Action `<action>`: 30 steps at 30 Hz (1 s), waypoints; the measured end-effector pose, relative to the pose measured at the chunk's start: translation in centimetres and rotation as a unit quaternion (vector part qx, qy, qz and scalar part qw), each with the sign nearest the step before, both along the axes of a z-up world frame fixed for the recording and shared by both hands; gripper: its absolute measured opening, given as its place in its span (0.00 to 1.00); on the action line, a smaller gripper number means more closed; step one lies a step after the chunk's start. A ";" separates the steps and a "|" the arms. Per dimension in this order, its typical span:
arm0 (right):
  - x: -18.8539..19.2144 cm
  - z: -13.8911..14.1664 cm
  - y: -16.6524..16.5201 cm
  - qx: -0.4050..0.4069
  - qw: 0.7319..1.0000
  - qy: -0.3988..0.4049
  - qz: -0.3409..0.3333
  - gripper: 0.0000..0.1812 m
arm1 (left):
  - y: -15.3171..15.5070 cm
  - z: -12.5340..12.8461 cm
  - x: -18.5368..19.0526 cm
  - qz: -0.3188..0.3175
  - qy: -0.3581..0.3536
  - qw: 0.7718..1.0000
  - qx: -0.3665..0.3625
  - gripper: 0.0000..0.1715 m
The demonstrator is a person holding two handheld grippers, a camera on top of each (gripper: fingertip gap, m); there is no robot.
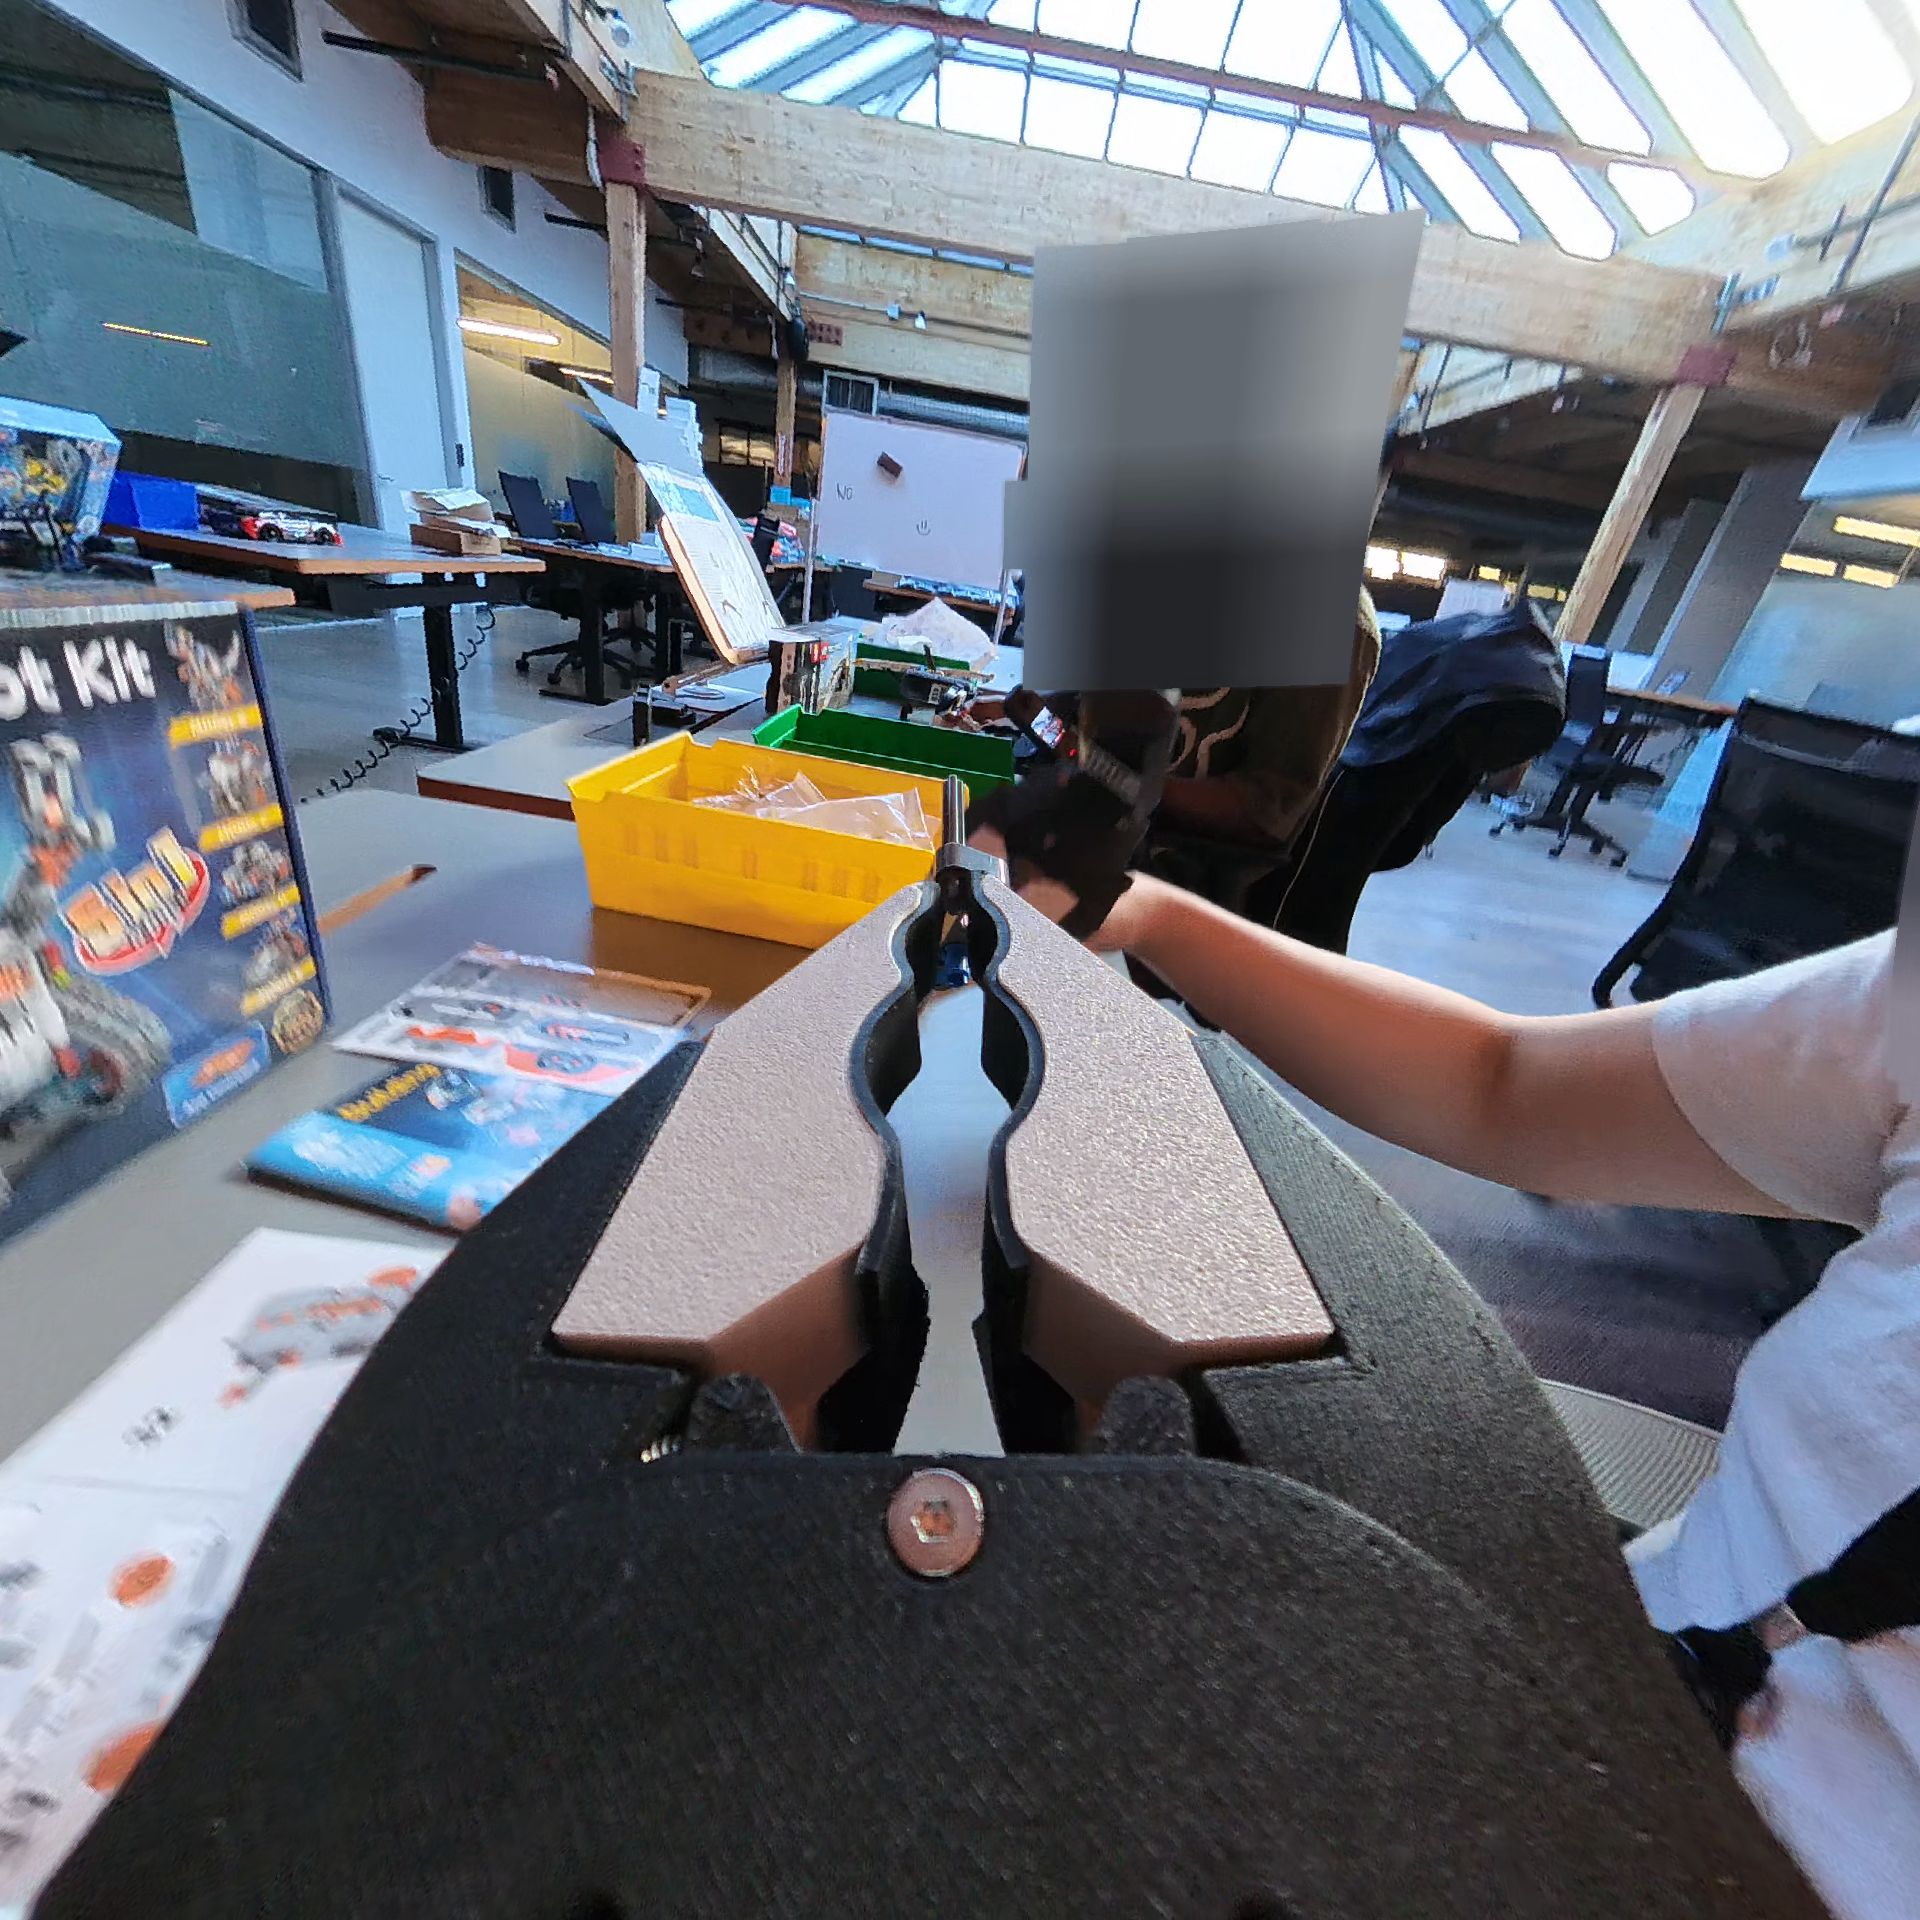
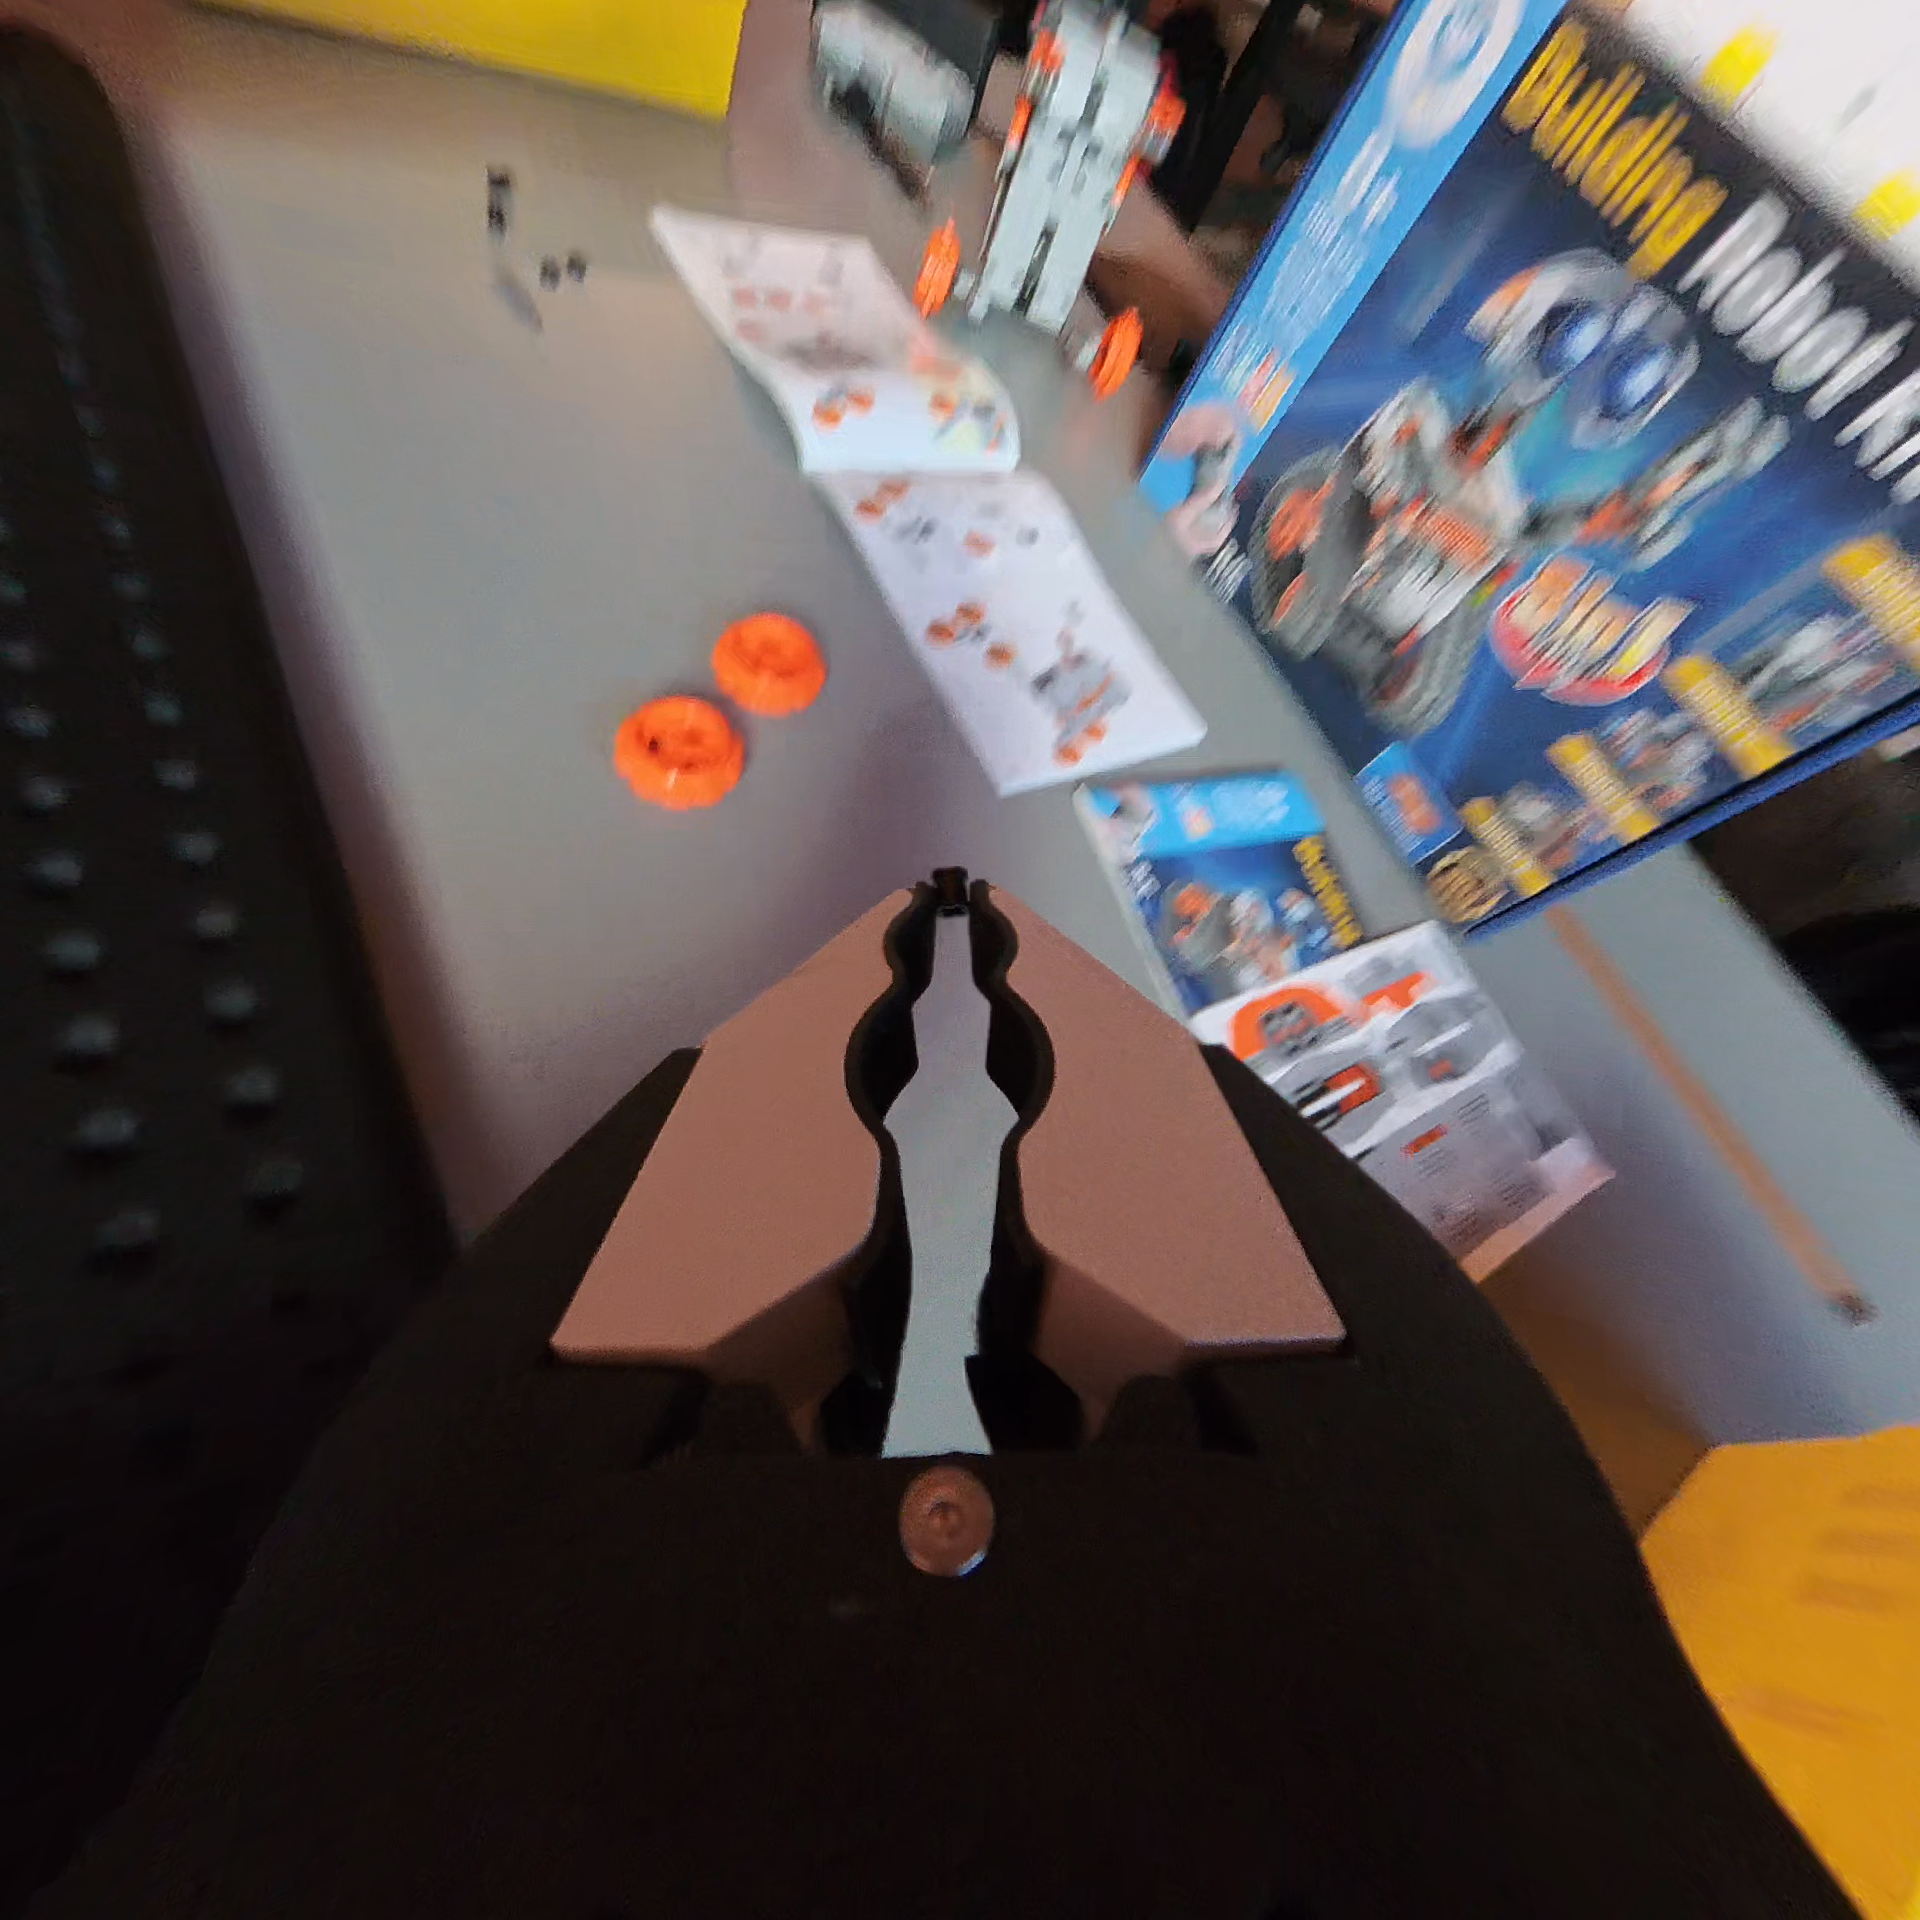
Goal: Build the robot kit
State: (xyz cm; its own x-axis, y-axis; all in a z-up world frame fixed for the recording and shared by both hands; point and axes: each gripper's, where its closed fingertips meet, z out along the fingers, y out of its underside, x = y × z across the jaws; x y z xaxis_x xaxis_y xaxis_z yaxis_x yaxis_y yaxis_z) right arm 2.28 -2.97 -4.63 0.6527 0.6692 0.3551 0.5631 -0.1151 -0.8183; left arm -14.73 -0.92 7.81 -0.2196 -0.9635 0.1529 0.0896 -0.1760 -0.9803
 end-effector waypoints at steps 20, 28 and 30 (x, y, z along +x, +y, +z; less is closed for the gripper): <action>-6.0 17.0 8.5 0.257 0.960 0.090 0.070 0.02 | 7.0 7.4 0.2 0.004 -0.049 0.999 -0.011 0.00; -6.1 18.1 9.8 0.229 0.965 0.081 0.099 0.02 | 8.7 7.6 -0.5 0.005 -0.052 0.998 -0.025 0.00; -6.2 18.7 10.8 0.228 0.966 0.069 0.098 0.03 | 8.9 7.4 -0.5 0.015 -0.042 0.999 -0.011 0.01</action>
